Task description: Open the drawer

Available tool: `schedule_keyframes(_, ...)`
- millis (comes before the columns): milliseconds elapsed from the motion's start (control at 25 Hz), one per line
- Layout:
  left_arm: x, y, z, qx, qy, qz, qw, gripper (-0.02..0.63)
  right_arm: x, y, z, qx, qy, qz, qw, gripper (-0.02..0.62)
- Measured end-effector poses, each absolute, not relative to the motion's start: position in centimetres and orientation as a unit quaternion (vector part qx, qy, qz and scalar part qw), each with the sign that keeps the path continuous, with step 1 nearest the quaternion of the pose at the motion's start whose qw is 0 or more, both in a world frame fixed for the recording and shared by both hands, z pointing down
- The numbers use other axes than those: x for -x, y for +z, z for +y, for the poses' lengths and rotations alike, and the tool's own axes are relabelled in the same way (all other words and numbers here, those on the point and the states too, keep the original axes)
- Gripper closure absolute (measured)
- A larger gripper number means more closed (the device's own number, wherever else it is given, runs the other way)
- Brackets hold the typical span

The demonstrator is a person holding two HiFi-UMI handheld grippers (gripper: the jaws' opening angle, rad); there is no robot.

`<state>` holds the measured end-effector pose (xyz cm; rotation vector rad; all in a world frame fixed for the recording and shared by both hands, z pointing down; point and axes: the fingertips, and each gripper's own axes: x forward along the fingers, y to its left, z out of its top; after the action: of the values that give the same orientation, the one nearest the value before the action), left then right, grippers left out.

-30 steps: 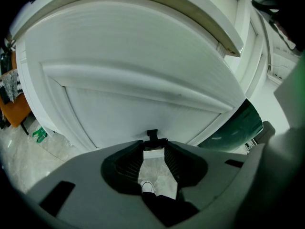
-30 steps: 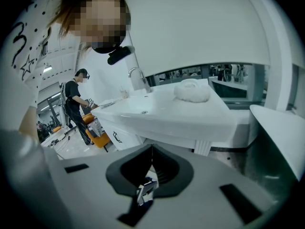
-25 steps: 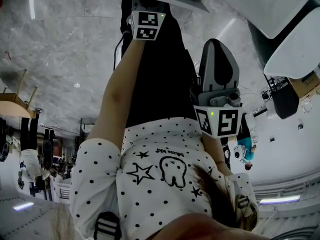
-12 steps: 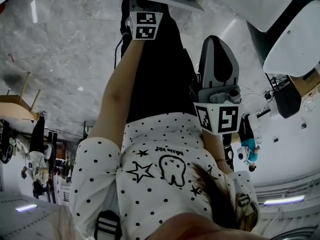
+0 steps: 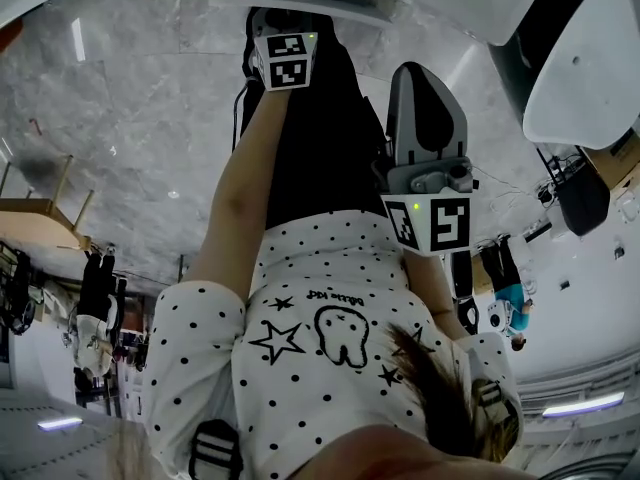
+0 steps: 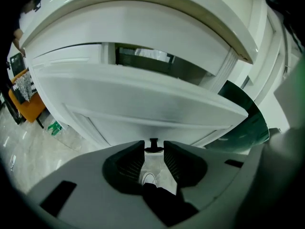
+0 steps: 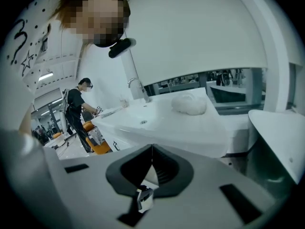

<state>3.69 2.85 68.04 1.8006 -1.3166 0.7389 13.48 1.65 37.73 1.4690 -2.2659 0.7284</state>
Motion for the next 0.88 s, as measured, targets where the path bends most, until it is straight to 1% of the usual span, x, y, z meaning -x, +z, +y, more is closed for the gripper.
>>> schedule_keyframes(120,-3.5,67.3,2.6,-0.71,0.287,-0.522,0.376,0.487,-13.6,37.6,1.6,-0.517,0.255,-0.8,0.168,0.581)
schedule_keyframes(200,-3.1,66.8,2.3,-0.708,0.289,-0.53,0.366,0.572,-13.5,37.4,1.4,-0.517,0.251,-0.801,0.167,0.581)
schedule_keyframes(320,-2.4,66.3,2.2,-0.702,0.292,-0.536,0.367,0.596,-13.5,37.0,1.2,-0.514,0.245,-0.804,0.169,0.581)
schedule_keyframes(880,-1.6,63.1,2.9,-0.697,0.299,-0.526,0.384,0.601,-13.4,35.5,1.0,-0.505,0.238,-0.813,0.165,0.581)
